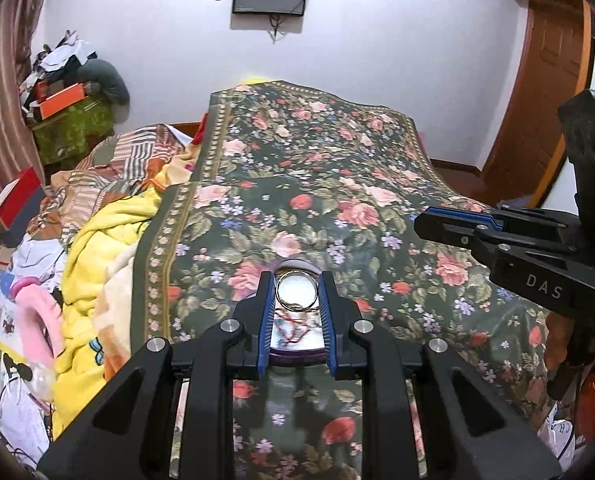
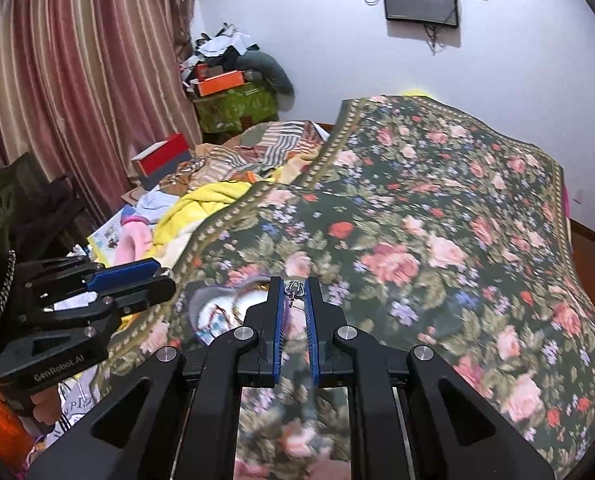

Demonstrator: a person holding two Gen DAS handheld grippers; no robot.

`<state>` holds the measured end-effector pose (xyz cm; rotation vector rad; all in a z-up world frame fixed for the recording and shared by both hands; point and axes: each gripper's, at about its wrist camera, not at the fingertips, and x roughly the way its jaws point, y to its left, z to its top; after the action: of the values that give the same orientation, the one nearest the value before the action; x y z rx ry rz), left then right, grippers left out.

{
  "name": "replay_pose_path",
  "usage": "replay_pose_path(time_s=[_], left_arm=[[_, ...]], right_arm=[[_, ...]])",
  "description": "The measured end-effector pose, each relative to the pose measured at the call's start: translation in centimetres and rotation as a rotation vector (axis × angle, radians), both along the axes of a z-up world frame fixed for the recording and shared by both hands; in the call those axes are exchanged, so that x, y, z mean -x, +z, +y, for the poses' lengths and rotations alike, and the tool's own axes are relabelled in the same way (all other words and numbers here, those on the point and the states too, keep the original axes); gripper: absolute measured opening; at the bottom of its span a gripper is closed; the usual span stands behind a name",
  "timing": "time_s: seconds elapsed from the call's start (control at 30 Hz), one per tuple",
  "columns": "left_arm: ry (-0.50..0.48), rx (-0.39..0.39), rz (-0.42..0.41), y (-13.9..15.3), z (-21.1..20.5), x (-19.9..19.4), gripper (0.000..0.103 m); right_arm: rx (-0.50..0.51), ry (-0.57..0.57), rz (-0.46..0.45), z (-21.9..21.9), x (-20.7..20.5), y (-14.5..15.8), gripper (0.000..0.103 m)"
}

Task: Organize jewelry
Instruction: 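Carry the ring with the left gripper and the charm with the right to the tin, then open the left gripper to drop the ring into the tin while the right releases the charm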

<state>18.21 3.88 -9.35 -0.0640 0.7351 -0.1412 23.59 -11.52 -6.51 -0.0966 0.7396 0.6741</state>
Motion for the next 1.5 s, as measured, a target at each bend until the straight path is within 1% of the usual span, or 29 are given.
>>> replay_pose_path(time_s=[0.17,0.33,0.47,0.57,0.9,1.1,1.4,1.5], left_arm=[[0.019,-0.001,0.007,-0.5,1.1,-0.2,0.020],[0.038,0.018,0.019,-1.3,2.0,-0.9,0.020],[0.041,0.028,0.028,-2.0,2.4,-1.4,0.020],[0.038,0.031,0.040,-2.6,2.6,-1.8,0.020],[0.028,0.046,0.093,-5.0,2.4,-3.0,0.020],[0.030,0.032,0.118,-6.1,2.1,-3.4,0.020],[0.035,0.027,0.122,-6.2,2.2,-3.5,0.020],[0.035,0.028,0.123,-6.1,2.2,-3.4,0.020]], right_arm=[[-0.024,0.030,0.018,1.9,-0.6,-0.2,0.009],[-0.031,0.056,0.027,3.6,-0.9,-0.7,0.009],[-0.010,0.068,0.040,4.7,-1.1,-1.9,0.009],[0.001,0.072,0.067,5.2,-1.6,-3.1,0.009],[0.034,0.062,0.131,5.4,-2.9,-6.0,0.009],[0.056,0.073,0.159,5.6,-3.1,-7.2,0.009],[0.065,0.088,0.186,6.0,-3.1,-8.0,0.009],[0.064,0.095,0.211,6.0,-3.3,-8.1,0.009]])
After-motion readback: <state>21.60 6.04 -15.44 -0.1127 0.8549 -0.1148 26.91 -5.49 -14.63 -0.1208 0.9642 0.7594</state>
